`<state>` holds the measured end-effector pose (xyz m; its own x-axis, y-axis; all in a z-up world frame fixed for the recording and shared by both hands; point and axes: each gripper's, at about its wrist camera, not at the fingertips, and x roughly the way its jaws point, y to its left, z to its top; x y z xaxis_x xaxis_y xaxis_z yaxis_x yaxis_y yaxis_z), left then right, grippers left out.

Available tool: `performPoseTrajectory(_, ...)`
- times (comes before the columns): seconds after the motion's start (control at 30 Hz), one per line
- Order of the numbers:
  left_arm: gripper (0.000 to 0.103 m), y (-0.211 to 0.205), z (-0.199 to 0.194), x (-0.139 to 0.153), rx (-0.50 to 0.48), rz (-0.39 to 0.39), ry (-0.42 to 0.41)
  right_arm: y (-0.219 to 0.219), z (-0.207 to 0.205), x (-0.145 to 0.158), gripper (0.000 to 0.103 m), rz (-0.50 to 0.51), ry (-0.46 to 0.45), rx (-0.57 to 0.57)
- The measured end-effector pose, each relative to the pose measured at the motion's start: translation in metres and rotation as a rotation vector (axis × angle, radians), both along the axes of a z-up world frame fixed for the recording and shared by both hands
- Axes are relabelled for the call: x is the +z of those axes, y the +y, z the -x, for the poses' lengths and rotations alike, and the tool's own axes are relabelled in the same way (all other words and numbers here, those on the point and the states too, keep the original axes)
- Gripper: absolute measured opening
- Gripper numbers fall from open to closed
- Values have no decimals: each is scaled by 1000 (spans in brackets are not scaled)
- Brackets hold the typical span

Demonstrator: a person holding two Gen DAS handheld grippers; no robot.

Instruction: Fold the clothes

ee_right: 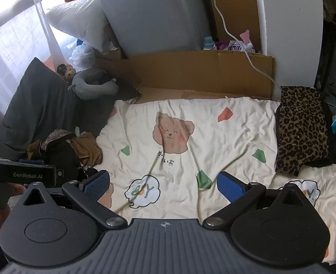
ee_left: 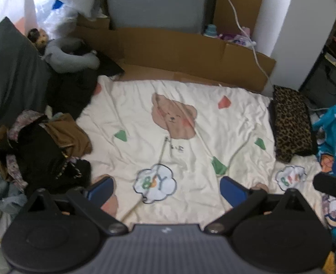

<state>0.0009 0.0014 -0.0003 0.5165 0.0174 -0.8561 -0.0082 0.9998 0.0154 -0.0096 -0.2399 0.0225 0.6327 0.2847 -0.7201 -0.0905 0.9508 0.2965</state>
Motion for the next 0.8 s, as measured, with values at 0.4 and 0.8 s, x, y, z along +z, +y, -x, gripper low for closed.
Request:
performPoseTrajectory(0.4, 97, 17, -7, -1, 14, 62, 86, 7, -4, 12, 103, -70, -21, 20)
performPoseTrajectory(0.8, 97, 20, -10, 0, 17, 61, 79, 19, 3, 20, 102, 44, -107, 15)
